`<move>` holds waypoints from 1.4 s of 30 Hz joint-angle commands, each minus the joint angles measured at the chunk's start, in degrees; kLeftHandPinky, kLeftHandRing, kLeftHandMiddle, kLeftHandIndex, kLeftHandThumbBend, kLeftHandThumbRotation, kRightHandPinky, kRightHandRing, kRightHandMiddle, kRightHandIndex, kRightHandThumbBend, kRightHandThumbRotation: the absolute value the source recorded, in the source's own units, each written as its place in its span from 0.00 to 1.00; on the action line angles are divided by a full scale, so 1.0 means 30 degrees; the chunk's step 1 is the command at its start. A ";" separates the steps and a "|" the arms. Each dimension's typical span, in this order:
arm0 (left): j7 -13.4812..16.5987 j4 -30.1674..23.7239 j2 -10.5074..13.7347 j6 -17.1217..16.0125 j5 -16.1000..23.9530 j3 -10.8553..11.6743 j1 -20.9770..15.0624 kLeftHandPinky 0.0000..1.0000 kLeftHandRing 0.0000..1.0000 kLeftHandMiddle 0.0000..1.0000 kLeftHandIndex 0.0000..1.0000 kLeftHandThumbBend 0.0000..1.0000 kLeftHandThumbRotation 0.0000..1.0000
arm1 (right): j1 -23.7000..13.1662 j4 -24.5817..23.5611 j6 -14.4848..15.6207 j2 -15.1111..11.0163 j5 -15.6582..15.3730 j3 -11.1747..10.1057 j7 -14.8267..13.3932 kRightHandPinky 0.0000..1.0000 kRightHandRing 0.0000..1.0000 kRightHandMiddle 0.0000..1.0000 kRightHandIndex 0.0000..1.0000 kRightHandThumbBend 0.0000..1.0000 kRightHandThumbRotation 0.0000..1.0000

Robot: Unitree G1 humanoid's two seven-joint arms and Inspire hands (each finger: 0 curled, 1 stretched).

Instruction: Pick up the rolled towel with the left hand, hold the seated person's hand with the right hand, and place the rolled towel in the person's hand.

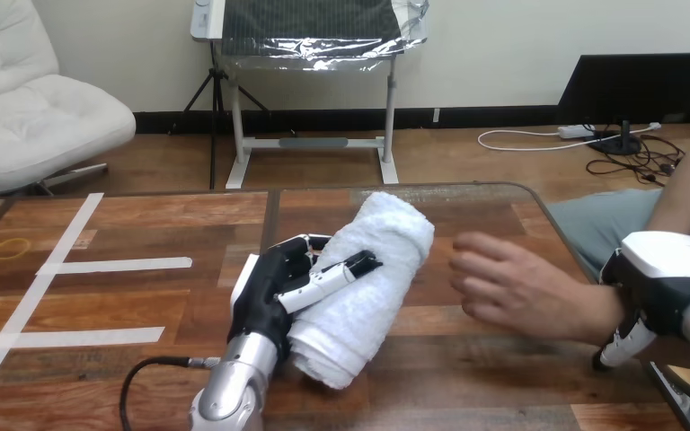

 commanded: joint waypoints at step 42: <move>0.0288 0.0080 -0.3064 0.1397 -0.0371 -0.0347 -0.5882 0.29 0.35 0.41 0.47 0.66 0.01 | -0.0864 -0.2870 -0.0855 0.0460 0.1022 -0.1349 -0.0671 0.13 0.20 0.29 0.34 0.76 0.00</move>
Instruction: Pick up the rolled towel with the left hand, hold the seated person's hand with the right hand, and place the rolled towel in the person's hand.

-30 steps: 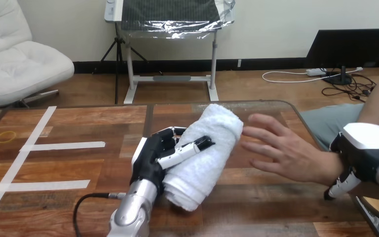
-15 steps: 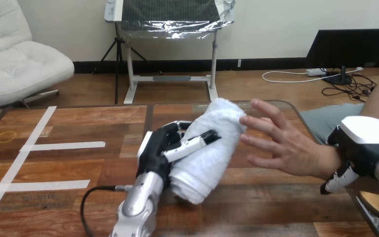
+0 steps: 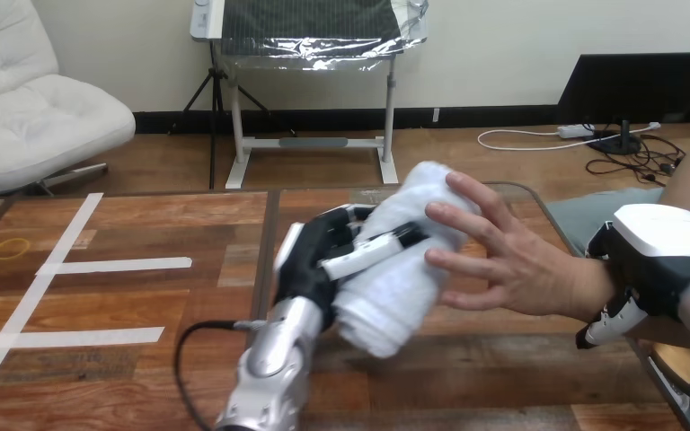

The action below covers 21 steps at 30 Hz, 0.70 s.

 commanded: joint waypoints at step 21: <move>-0.0067 -0.0670 -0.2905 0.0331 -0.0576 -0.0964 -0.4217 0.27 0.32 0.38 0.45 0.68 0.03 | -0.1362 -0.0396 -0.0293 0.0597 0.0613 -0.0518 -0.0542 0.13 0.21 0.30 0.34 0.77 0.00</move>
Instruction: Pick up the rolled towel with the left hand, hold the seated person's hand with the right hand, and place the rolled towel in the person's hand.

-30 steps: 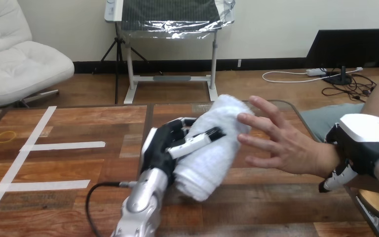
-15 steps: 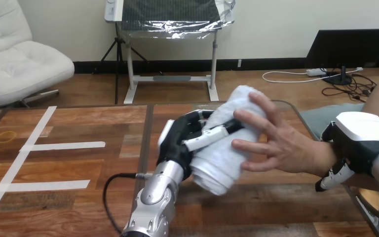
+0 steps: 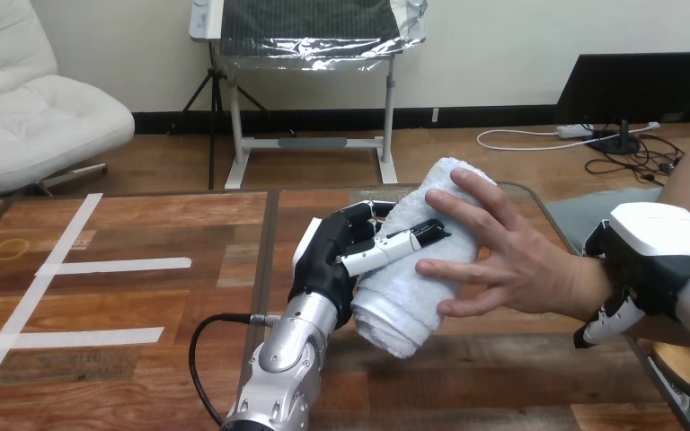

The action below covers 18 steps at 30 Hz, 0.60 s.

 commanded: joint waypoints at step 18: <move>-0.0324 -0.0849 -0.3803 0.0366 -0.1057 -0.0697 -0.3920 0.26 0.30 0.36 0.43 0.70 0.04 | -0.1318 -0.0076 -0.0147 0.0645 0.0803 -0.0594 -0.0641 0.13 0.20 0.29 0.34 0.77 0.00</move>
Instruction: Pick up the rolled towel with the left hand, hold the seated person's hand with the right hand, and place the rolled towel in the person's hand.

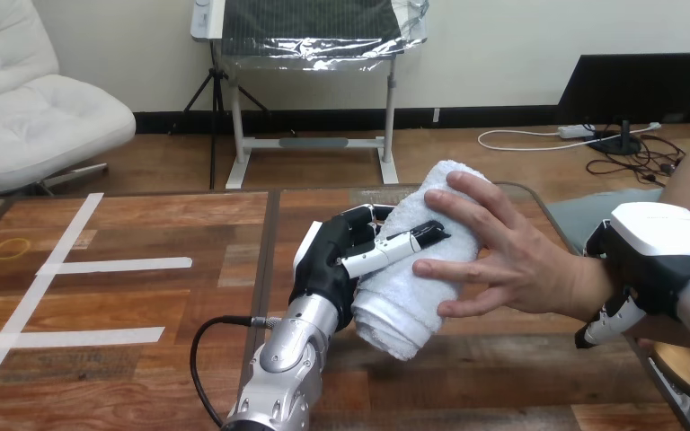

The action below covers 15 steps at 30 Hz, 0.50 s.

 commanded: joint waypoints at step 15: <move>-0.0625 -0.0878 -0.3714 0.0186 -0.1001 -0.0795 -0.3689 0.25 0.30 0.36 0.42 0.72 0.03 | -0.1173 -0.0168 -0.0180 0.0575 0.0796 -0.0603 -0.0676 0.12 0.20 0.29 0.34 0.75 0.00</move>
